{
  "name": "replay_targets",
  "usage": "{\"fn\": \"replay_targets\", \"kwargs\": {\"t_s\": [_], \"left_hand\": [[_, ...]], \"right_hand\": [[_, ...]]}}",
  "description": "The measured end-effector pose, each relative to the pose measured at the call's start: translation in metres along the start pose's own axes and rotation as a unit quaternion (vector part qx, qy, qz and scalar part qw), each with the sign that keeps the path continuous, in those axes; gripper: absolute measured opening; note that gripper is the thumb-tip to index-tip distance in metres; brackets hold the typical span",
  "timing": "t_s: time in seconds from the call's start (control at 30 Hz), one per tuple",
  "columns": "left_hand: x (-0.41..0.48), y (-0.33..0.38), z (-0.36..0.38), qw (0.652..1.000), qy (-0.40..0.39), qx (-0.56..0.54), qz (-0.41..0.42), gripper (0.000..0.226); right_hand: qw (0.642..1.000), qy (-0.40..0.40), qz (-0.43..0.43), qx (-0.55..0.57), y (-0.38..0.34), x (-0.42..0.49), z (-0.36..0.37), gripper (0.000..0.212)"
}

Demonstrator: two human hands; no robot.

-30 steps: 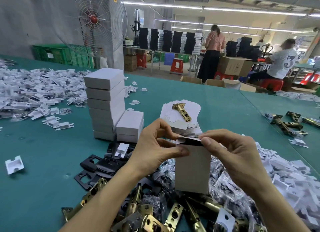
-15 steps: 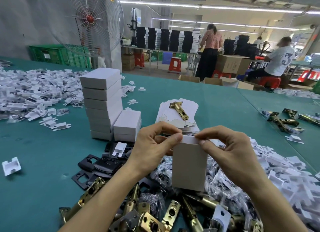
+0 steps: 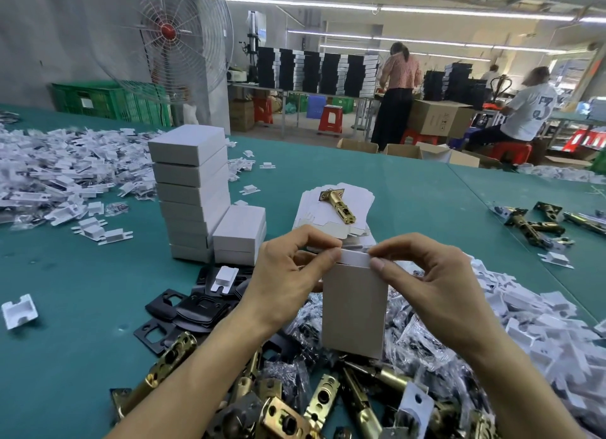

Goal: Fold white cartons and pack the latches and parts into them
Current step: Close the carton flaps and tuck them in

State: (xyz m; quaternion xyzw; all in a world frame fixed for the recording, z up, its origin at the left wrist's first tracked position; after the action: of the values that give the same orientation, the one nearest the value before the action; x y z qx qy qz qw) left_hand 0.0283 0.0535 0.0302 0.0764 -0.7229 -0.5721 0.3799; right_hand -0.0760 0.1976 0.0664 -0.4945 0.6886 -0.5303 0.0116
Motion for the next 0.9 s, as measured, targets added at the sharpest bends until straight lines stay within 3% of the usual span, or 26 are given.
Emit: {"fn": "replay_targets", "kwargs": {"t_s": [0.1,0.33,0.47,0.63,0.73,0.9], "left_hand": [[0.001,-0.004,0.000,0.999,-0.014,-0.025,-0.025,0.011],[0.002,-0.003,-0.001,0.998,-0.052,-0.032,-0.027,0.012],[0.001,-0.006,0.002,0.994,-0.070,-0.063,-0.047,0.016],[0.002,-0.006,0.004,0.995,-0.052,-0.063,-0.053,0.021],[0.001,-0.003,0.005,0.996,-0.048,-0.062,-0.039,0.020],[-0.001,0.000,0.006,0.997,-0.075,-0.008,-0.024,0.040]], "right_hand": [[1.000,-0.012,-0.001,-0.001,0.000,0.000,0.000,0.011],[0.999,-0.052,0.000,-0.008,0.004,0.000,0.010,0.023],[1.000,-0.008,0.005,0.010,0.007,-0.001,0.003,0.015],[0.998,0.053,-0.016,-0.044,0.002,-0.003,-0.004,0.026],[0.995,0.077,-0.027,-0.060,-0.004,-0.004,-0.001,0.014],[0.995,0.076,-0.034,-0.061,-0.011,-0.005,0.003,0.013]]}}
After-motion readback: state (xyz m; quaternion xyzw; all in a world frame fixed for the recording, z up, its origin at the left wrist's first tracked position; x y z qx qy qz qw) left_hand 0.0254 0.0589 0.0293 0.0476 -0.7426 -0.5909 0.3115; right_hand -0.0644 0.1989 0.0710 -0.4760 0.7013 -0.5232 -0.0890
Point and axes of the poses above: each hand's wrist, its own x-axis towards the middle knuckle, its own z-axis out of the palm, y = z × x, the point moved 9 cm from there along x, towards the middle knuckle, and after that the axes turned 2 degrees about z, right-handed, at the moved point
